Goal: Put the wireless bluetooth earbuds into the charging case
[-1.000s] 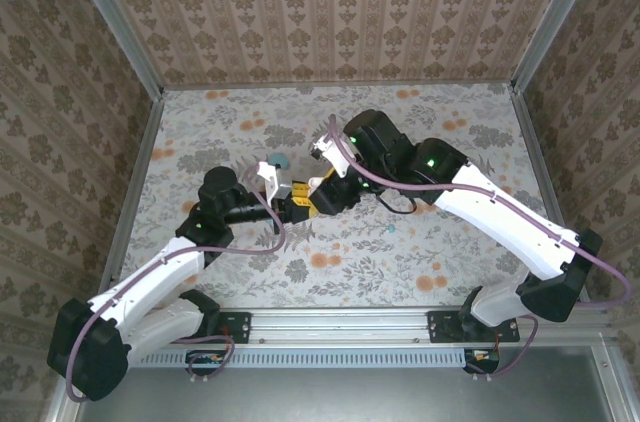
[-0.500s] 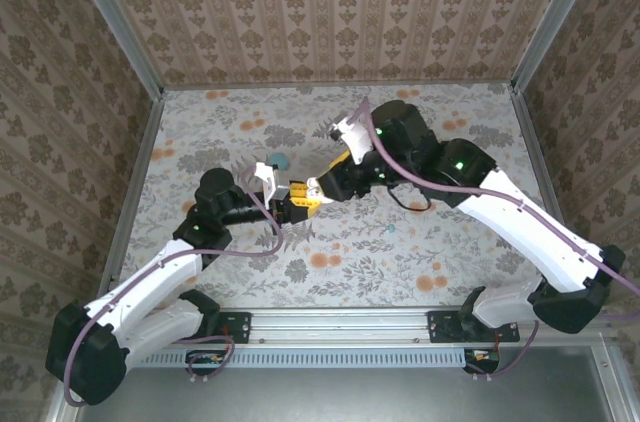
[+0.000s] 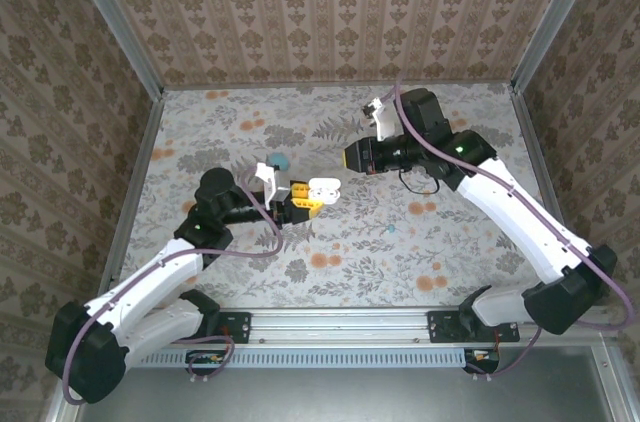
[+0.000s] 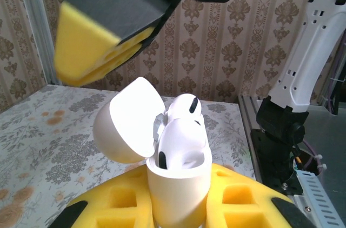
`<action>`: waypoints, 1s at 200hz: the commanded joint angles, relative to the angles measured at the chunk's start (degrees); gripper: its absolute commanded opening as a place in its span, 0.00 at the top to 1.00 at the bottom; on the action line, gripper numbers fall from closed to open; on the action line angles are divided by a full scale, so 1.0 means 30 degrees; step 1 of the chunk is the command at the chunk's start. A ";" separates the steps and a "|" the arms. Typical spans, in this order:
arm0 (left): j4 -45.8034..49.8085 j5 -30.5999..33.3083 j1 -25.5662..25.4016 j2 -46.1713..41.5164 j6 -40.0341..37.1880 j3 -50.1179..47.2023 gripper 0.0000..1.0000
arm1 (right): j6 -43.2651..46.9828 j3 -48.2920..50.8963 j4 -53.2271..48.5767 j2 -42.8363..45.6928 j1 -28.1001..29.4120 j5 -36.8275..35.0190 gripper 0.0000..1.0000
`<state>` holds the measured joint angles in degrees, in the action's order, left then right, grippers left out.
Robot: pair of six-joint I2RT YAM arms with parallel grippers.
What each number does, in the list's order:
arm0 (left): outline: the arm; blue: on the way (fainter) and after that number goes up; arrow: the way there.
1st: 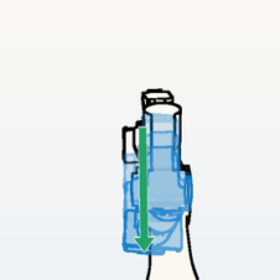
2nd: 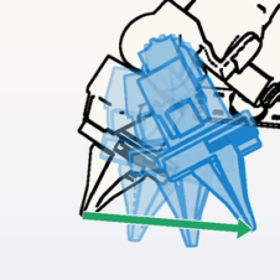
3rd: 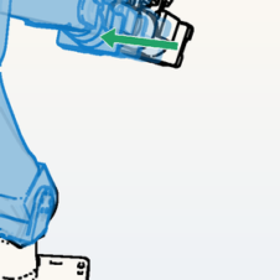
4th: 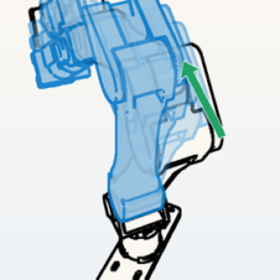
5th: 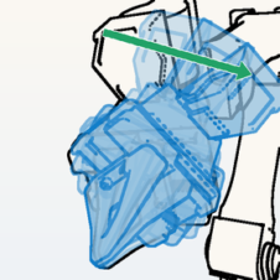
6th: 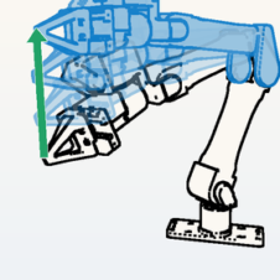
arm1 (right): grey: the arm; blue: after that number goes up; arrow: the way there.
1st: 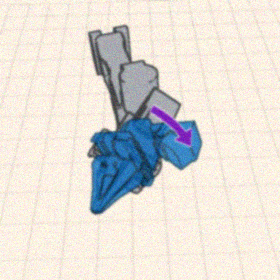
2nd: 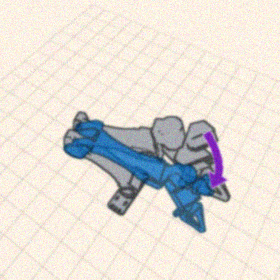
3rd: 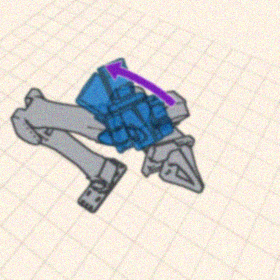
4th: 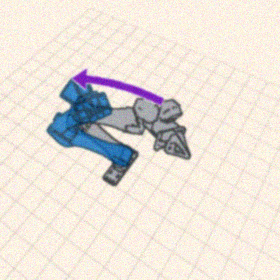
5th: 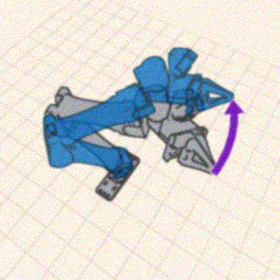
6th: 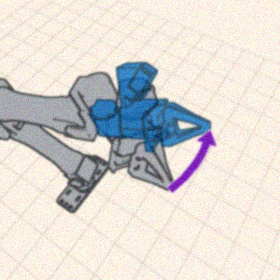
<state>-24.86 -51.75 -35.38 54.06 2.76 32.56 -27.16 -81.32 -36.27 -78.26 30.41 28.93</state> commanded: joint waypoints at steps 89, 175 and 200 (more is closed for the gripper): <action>-0.0884 0.0283 -0.0425 0.1179 0.0136 0.1434 1.00 | -0.1090 0.1028 0.2378 -0.0793 0.0277 0.7279 0.84; -0.1333 0.1303 -0.0037 0.1637 0.2556 0.1541 1.00 | 0.1586 0.0860 -0.0623 0.0887 0.2428 0.4781 0.84; -0.1161 0.1706 0.0042 0.1474 0.2709 0.1427 1.00 | 0.1809 0.0831 -0.0956 0.1330 0.2430 0.3739 0.83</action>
<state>-25.58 -51.68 -36.40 58.54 7.99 35.11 -24.03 -78.54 -32.45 -76.40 35.81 40.84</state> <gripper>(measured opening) 0.186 0.163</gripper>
